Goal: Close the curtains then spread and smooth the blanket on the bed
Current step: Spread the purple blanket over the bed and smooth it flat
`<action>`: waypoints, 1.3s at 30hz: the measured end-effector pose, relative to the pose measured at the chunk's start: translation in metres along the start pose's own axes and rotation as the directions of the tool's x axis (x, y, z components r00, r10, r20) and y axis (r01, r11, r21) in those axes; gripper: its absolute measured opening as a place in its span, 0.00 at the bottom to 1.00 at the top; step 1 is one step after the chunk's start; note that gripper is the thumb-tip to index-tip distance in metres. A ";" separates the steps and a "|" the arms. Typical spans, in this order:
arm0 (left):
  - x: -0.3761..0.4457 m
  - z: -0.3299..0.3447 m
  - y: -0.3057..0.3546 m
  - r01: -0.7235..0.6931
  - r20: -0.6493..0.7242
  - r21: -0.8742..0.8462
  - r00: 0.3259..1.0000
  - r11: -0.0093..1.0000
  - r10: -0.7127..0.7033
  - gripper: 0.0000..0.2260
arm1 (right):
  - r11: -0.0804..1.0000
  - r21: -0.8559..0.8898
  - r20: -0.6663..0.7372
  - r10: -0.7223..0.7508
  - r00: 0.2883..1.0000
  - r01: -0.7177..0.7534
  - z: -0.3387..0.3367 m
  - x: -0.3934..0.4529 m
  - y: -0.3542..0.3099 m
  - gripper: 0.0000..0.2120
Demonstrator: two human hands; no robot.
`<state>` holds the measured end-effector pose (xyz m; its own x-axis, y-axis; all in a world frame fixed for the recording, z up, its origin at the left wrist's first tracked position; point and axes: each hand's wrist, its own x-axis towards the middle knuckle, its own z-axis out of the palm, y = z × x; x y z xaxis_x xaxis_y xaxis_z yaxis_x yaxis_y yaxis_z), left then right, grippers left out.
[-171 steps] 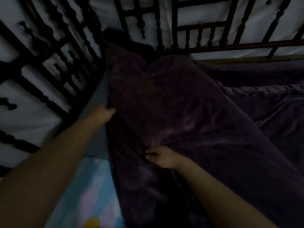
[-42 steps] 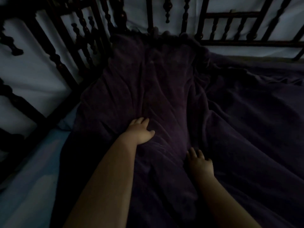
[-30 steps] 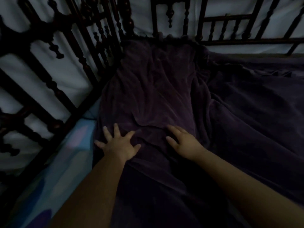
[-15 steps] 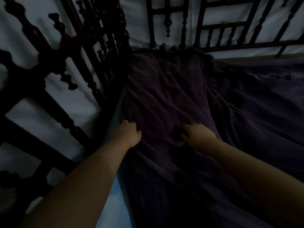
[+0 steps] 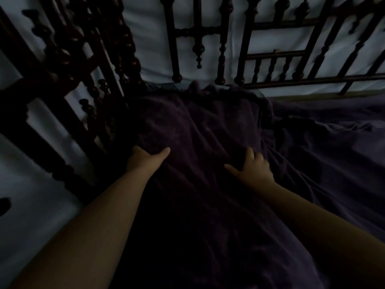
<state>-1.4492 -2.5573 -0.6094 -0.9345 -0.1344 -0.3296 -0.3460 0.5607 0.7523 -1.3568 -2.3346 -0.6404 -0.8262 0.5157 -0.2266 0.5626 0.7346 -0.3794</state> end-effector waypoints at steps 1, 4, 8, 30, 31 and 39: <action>0.012 0.004 -0.001 0.010 -0.015 -0.061 1.000 0.998 -0.011 0.43 | 0.998 0.049 -0.009 0.027 1.000 -0.026 0.004 0.012 -0.001 0.47; 0.038 0.017 -0.005 0.072 0.005 -0.238 0.997 0.969 -0.073 0.47 | 0.971 0.215 0.013 0.105 0.994 -0.105 0.015 0.038 0.002 0.55; 0.045 0.023 0.002 0.112 0.188 -0.350 0.981 0.930 -0.047 0.34 | 0.976 0.203 -0.023 0.082 0.996 -0.076 0.022 0.054 0.011 0.37; 0.081 -0.033 0.062 -0.063 -0.291 0.754 0.860 0.654 0.418 0.27 | 0.936 -0.112 0.409 -0.261 0.874 0.332 0.056 0.042 -0.095 0.33; 0.086 -0.021 0.037 -0.062 -0.186 0.813 0.915 0.580 0.359 0.29 | 0.922 -0.163 0.404 -0.263 0.876 0.352 0.081 0.040 -0.087 0.34; 0.111 0.006 -0.035 -0.250 0.211 0.837 0.968 0.486 0.134 0.28 | 0.905 -0.255 0.331 -0.248 0.910 0.340 0.122 0.069 -0.070 0.34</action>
<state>-1.5401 -2.5869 -0.6755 -0.9337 0.1173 -0.3383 0.1352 0.9904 -0.0297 -1.4566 -2.4046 -0.7385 -0.9015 0.1409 -0.4093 0.2360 0.9526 -0.1918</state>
